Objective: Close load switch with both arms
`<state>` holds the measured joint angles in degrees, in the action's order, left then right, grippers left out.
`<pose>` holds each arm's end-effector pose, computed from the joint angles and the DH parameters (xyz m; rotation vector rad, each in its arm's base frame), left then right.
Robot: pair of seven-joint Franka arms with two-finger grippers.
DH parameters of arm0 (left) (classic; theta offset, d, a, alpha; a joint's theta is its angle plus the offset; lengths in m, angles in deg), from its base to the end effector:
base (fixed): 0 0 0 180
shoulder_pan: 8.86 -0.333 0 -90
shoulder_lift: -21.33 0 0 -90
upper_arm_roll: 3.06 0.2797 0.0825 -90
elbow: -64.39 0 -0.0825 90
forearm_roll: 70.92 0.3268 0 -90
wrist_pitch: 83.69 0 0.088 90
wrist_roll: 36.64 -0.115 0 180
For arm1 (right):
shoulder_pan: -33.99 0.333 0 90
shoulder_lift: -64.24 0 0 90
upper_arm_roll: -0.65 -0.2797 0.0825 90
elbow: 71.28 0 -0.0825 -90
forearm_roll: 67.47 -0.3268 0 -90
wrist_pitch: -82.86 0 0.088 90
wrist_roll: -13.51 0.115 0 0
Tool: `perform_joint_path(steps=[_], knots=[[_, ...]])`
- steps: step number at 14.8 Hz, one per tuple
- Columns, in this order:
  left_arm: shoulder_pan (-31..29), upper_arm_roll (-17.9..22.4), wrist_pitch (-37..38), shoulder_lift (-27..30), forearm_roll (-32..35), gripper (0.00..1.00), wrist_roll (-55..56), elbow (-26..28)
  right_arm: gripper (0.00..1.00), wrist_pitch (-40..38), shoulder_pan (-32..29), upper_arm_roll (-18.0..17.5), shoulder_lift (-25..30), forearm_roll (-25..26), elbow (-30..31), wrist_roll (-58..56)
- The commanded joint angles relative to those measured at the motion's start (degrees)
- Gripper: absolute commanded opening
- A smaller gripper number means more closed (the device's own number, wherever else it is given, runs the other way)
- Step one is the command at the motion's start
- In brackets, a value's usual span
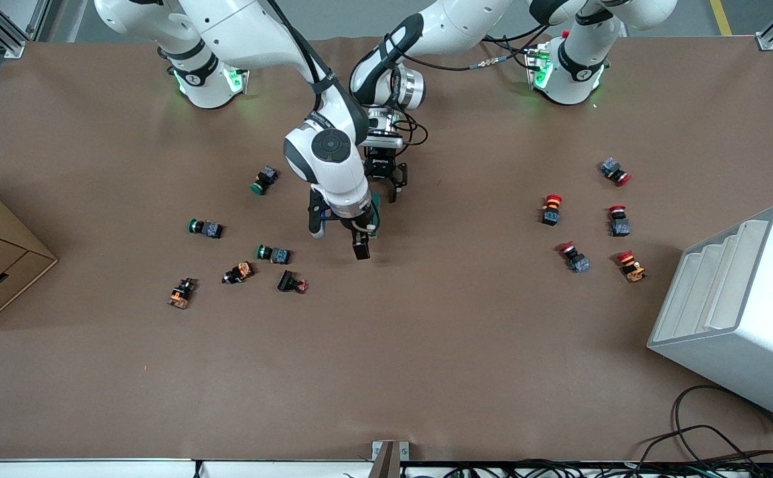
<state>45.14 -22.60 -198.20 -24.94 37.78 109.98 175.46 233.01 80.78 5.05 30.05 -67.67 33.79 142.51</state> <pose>0.2098 -0.4950 0.0945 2.6369 -0.2236 1.6116 0.4478 0.4135 0.2289 -2.1631 2.0093 -0.0799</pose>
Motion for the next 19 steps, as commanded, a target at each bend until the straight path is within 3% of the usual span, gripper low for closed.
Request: perform_joint_path(steps=[1,11,16,19], knots=[[-0.04,0.20,0.61,-1.54,0.54,0.99,0.60,-1.12,1.00,0.59,-0.74,-0.53,-2.72,1.17,-2.76,0.47],[-0.13,0.20,0.61,-1.45,0.54,0.99,0.60,-1.12,1.00,0.15,-2.05,-0.62,-3.69,0.99,-5.22,-1.11],[-0.13,0.20,0.61,-1.45,0.54,0.99,0.60,-1.12,1.00,-13.63,-7.14,-1.32,0.17,0.03,-10.05,-10.67],[-0.13,0.20,0.61,-1.37,0.46,0.99,0.52,-1.12,1.00,-20.74,-10.75,-1.32,5.17,-0.50,-9.62,-26.36]])
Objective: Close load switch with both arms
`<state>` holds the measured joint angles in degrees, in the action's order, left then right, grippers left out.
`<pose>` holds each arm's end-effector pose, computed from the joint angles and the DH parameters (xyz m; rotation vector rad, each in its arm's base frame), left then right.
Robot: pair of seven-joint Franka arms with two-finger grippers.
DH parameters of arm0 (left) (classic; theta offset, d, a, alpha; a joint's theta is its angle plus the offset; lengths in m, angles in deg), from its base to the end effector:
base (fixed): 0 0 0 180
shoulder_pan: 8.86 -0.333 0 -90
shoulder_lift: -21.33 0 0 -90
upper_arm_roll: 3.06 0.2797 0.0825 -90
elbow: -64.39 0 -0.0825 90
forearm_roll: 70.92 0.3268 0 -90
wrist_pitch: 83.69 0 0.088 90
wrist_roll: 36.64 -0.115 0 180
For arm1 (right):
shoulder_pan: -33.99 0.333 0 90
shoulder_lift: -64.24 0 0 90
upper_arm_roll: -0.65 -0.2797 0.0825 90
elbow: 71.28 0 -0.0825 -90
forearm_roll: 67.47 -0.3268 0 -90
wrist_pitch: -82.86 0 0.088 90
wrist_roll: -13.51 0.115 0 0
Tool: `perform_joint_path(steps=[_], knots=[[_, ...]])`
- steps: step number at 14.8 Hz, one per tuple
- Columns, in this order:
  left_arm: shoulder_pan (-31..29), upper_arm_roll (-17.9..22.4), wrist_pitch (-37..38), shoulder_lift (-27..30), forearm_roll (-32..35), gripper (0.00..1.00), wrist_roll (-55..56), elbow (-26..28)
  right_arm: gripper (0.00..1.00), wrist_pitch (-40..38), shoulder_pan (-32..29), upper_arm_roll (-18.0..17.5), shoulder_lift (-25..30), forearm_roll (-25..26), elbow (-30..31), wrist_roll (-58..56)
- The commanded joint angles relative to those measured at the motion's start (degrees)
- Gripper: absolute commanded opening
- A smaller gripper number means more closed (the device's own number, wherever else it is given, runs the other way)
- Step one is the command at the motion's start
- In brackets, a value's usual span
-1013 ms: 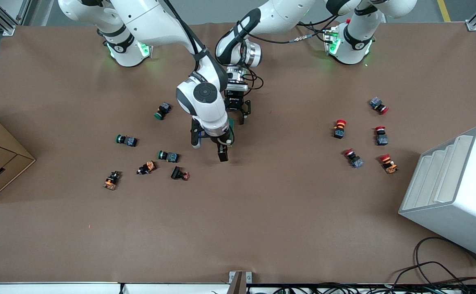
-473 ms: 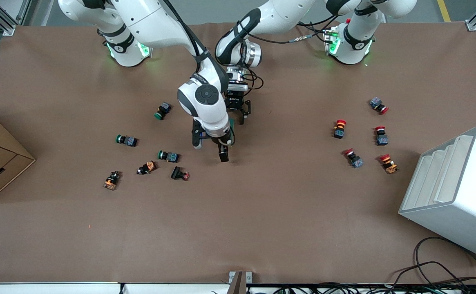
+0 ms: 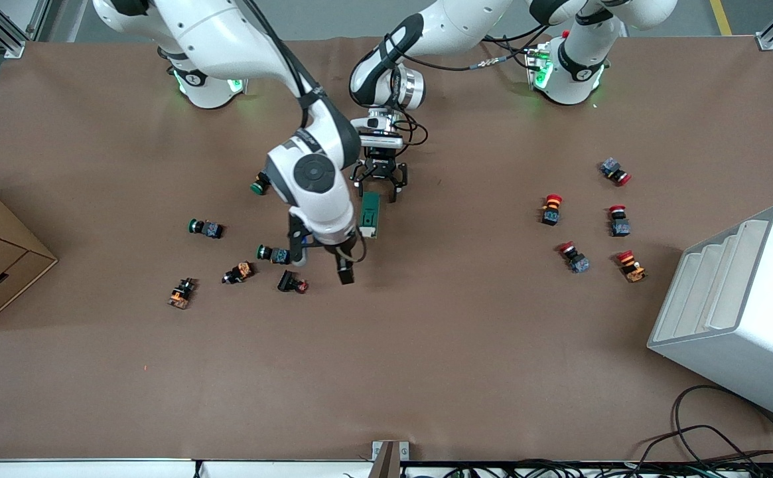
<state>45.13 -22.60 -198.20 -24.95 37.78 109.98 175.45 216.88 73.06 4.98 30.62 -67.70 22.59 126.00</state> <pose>0.2099 -0.4950 0.0944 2.6370 -0.2233 1.6116 0.5173 0.3660 0.2834 -2.3782 1.8930 -0.1051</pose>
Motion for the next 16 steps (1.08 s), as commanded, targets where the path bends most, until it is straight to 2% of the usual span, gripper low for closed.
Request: perform_joint_path(steps=[1,6,9,13,16], knots=[[-0.12,0.20,0.60,-1.36,0.46,0.99,0.51,-1.11,1.00,-8.47,-4.60,-1.25,6.53,-0.55,1.59,-16.88],[-0.29,0.11,0.60,-0.92,-0.16,0.99,-0.02,-1.55,1.00,-26.06,-14.44,-0.99,15.76,-2.40,1.24,-52.39],[-0.47,0.11,0.60,-0.92,-0.25,0.99,-0.02,-2.69,1.00,-33.80,-21.56,-0.73,20.33,-2.40,0.80,-70.93],[-0.82,0.02,0.52,-0.92,-0.33,0.99,0.07,-3.57,1.00,-44.70,-33.33,-0.55,21.32,-2.23,-5.77,-97.22],[-1.09,0.02,0.25,-1.00,-1.91,0.99,-0.11,-4.80,1.00,-49.81,-38.88,-0.55,21.32,-1.44,-10.53,-108.86]])
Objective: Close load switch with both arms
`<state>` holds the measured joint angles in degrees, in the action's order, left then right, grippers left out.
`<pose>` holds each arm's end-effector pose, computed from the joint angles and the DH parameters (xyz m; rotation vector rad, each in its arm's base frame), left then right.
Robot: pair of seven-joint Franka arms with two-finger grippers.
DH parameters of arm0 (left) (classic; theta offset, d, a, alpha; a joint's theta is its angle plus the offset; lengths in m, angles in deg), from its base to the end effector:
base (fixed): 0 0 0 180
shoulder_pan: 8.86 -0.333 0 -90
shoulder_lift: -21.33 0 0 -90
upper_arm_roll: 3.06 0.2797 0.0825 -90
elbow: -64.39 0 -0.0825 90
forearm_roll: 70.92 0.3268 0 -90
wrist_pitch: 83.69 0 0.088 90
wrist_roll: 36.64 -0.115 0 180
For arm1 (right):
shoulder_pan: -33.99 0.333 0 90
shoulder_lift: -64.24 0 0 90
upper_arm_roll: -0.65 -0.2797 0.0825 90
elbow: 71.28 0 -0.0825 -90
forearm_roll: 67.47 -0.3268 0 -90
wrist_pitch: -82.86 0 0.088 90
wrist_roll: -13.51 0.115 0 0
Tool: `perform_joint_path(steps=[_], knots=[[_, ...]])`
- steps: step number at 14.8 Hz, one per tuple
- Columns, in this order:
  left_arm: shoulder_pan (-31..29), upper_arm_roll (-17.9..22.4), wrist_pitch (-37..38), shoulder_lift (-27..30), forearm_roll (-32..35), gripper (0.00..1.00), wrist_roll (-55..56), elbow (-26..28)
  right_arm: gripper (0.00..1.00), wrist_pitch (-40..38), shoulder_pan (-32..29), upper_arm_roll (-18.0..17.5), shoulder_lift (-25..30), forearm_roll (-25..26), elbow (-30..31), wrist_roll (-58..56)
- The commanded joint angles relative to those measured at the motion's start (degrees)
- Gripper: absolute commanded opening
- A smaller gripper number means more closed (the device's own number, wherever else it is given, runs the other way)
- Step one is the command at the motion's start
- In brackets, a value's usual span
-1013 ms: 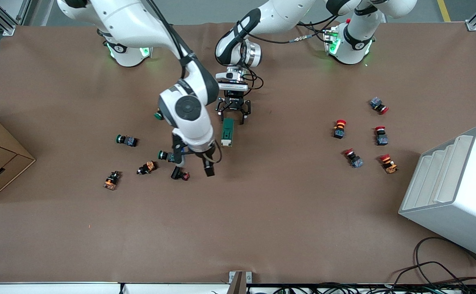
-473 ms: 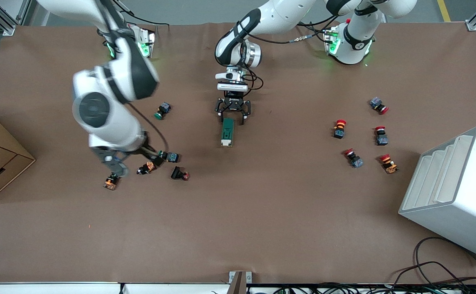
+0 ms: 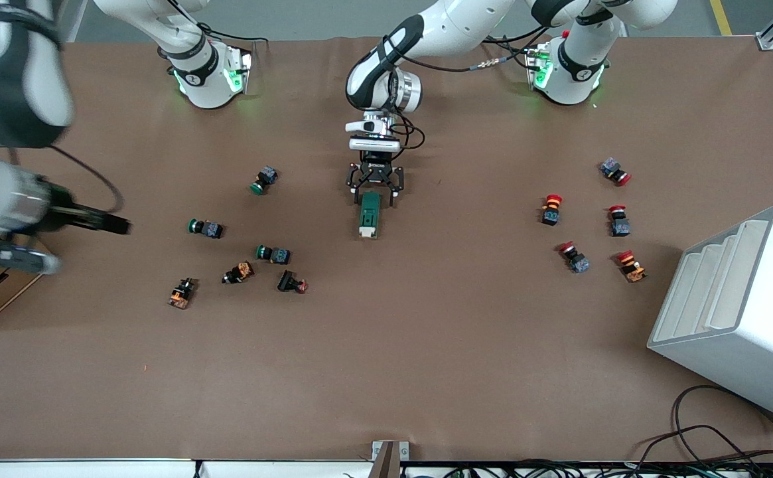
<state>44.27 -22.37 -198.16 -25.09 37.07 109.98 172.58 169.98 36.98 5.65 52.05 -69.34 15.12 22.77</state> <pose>0.2293 -0.5050 0.1066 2.6176 -0.1364 1.6294 0.5383 -0.0110 0.4919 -3.1091 0.3091 0.3133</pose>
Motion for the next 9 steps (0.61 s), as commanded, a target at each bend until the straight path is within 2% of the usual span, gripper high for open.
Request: perform_joint_path(steps=[1,4,9], knots=[[-0.22,-0.21,0.04,-0.87,-1.56,0.99,-0.11,-2.28,1.00,-3.18,-4.12,-1.22,-0.11,0.12,-4.47,-6.61],[-0.22,-0.21,-0.14,-0.87,-2.53,0.99,-0.20,-2.89,1.00,-4.15,-4.49,-1.31,-0.37,3.62,-8.69,-8.11],[-0.22,-0.29,-0.31,-0.96,-3.84,0.99,-0.20,-2.98,1.00,-10.03,-3.96,-1.83,-0.37,3.37,-12.57,-8.03]])
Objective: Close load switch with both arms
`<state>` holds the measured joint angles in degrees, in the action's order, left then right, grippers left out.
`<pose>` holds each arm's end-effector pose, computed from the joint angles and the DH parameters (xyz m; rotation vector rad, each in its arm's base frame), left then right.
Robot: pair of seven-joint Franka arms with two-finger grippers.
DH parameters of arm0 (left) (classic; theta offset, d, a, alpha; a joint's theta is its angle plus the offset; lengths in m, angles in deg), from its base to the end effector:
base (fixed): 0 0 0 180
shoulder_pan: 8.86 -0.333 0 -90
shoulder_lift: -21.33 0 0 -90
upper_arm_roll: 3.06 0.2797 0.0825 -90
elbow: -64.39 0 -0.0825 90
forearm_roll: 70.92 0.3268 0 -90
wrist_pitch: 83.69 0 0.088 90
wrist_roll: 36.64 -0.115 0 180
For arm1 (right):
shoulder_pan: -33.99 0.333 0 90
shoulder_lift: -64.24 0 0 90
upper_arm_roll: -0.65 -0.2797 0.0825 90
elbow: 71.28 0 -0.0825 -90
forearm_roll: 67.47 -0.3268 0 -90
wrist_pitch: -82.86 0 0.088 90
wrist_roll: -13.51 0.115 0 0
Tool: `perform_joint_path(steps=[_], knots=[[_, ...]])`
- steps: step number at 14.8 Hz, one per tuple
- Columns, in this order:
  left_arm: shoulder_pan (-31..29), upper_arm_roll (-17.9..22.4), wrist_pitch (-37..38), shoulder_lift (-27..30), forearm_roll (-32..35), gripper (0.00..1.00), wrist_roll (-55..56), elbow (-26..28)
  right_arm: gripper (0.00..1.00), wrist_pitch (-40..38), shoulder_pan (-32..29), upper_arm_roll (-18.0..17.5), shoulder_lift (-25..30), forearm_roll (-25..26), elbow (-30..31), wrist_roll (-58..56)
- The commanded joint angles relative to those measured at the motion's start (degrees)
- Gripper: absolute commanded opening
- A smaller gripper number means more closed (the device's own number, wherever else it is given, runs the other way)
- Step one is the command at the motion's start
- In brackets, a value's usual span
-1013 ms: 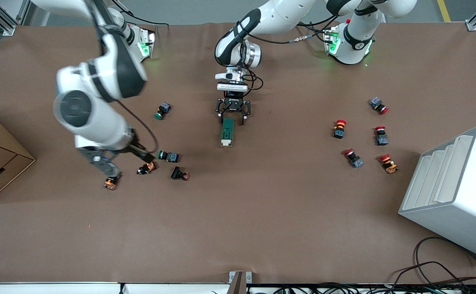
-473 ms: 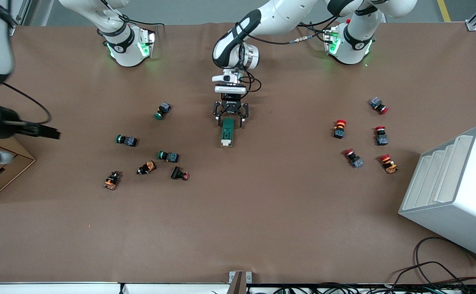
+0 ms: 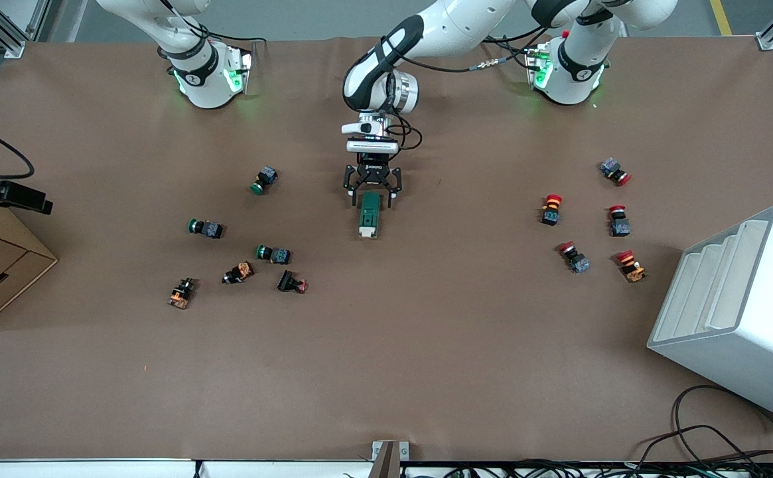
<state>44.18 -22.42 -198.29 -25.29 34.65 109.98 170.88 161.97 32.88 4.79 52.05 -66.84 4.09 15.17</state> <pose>0.2346 -0.5107 0.1119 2.6321 -0.0596 1.6140 0.5307 -0.0459 0.5589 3.1057 -0.1887 -0.2301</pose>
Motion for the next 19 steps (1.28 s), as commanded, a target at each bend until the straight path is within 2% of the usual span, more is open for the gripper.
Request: perform_joint_path(steps=[1,3,5,8,11,14,16,19], knots=[[-0.14,-0.41,-0.18,-0.59,-2.11,0.99,-0.63,-1.28,1.00,-2.20,0.58,-1.15,-0.38,0.69,-1.71,-0.34],[-0.14,-0.68,-0.18,-0.41,-4.65,0.99,-2.47,-2.33,1.00,-3.77,1.63,-1.15,-0.12,0.35,-1.97,-0.51],[-0.05,-0.77,-0.18,-0.14,-9.13,0.99,-6.15,-4.08,1.00,-6.67,0.50,-0.89,1.55,-2.80,-1.89,-0.78],[-0.31,-0.86,-0.18,0.64,-15.11,0.99,-11.17,-6.81,1.00,-8.70,0.40,-0.79,3.75,-3.53,-0.66,-0.86],[-1.01,-0.77,-0.18,0.91,-22.48,0.99,-16.96,-11.55,1.00,-7.75,0.40,-0.80,8.13,-3.44,4.33,-0.87],[-4.52,-0.77,-0.18,4.94,-31.45,0.99,-25.83,-13.67,1.00,-4.93,0.32,-0.80,13.75,-3.09,10.67,-1.04],[-7.68,-0.94,-0.44,7.93,-35.85,0.99,-31.29,-13.94,1.00,-5.01,0.32,-0.88,15.61,-3.09,11.30,-1.13],[-11.11,-0.77,-1.32,10.48,-45.33,0.99,-39.98,-18.06,1.00,-4.84,0.32,-0.88,17.19,-3.09,11.21,-1.13]])
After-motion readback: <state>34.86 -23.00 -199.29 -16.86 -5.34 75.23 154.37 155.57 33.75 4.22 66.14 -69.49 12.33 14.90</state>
